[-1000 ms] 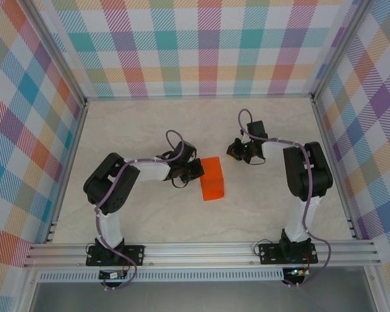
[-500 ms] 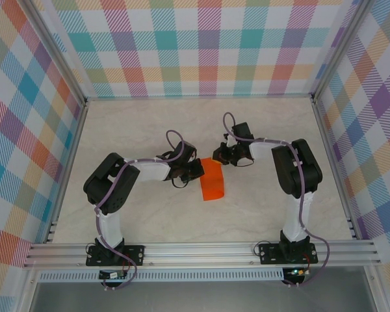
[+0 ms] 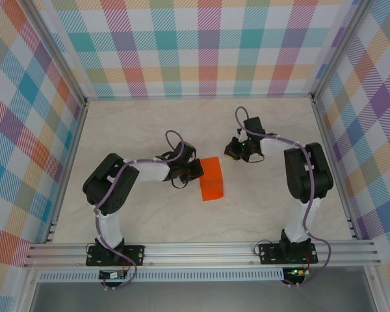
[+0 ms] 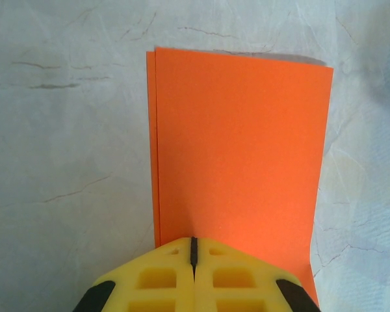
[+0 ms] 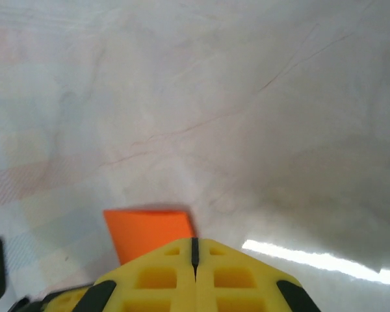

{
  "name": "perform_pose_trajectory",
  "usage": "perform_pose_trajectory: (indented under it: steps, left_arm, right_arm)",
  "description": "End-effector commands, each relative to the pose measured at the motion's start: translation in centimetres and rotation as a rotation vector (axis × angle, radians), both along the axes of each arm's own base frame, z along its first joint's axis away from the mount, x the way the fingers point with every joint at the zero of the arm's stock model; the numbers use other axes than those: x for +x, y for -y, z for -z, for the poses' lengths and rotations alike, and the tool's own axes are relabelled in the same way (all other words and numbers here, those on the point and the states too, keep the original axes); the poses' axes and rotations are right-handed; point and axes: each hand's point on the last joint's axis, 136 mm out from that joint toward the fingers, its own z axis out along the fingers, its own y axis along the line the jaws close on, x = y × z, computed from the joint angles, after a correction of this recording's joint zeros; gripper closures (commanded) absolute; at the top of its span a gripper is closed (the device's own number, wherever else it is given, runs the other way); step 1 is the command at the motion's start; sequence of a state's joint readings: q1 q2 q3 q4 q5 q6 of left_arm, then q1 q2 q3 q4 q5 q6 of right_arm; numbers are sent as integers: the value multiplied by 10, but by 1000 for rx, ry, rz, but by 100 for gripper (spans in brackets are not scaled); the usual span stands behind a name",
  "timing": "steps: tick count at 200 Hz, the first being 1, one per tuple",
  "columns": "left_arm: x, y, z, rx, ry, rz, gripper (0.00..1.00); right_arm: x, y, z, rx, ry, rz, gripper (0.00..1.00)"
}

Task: Fold a paper plane with a square sheet of paper (pick it up from the middle)
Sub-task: Fold the square sheet of paper in half at the center of the table.

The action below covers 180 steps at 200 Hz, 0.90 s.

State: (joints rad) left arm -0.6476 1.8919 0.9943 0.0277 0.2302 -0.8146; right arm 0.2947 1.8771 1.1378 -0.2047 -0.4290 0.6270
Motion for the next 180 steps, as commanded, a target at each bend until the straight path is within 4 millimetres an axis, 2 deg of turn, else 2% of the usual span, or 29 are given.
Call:
perform_pose_trajectory:
  steps: [1, 30, 68, 99, 180]
  left_arm:
    - [-93, -97, 91, 426, -361, -24, 100]
    - [-92, -97, 91, 432, -357, -17, 100]
    - [-89, -98, 90, 448, -346, -10, 100]
    - [-87, -97, 90, 450, -343, -10, 100]
    - [-86, -99, 92, 465, -344, -14, 100]
  right_arm:
    - [-41, -23, -20, 108, -19, -142, 100]
    - [-85, -41, -11, 164, -110, -236, 100]
    - [-112, -46, 8, 158, -183, -281, 100]
    - [-128, -37, 23, 123, -239, -284, 100]
    - [-166, -8, 45, 0, -335, -261, 100]
